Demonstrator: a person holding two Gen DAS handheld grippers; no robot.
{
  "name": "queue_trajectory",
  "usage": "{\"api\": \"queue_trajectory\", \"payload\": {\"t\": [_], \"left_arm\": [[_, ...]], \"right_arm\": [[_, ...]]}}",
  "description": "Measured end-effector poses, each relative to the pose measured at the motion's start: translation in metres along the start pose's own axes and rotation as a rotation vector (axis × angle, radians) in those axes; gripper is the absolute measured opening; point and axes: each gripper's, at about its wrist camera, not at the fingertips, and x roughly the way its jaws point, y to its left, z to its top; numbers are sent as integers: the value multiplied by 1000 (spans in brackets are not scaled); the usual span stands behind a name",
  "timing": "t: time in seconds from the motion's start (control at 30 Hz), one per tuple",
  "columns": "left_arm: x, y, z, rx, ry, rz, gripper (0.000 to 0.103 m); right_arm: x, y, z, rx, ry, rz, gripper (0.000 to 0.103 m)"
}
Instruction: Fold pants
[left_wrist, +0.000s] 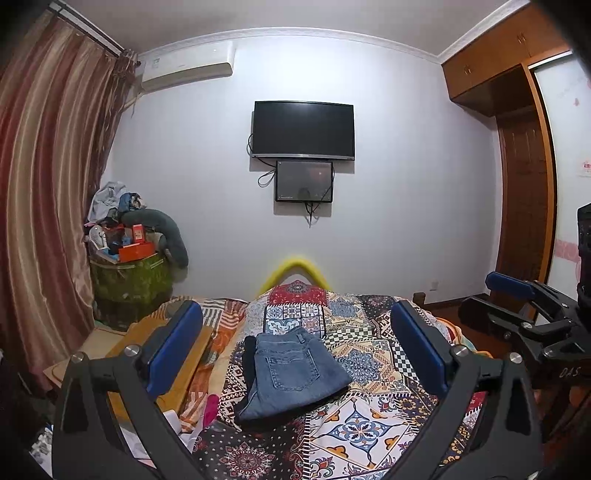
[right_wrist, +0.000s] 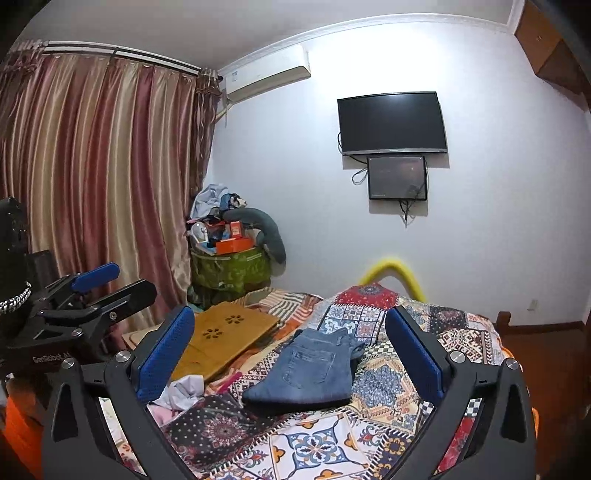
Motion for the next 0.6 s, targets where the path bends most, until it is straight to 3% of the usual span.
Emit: {"api": "queue_trajectory", "payload": {"t": [0.6], "left_arm": [[7, -4, -5, 6, 12, -22, 103]], "right_arm": [[-6, -12, -1, 37, 9, -17, 103]]}}
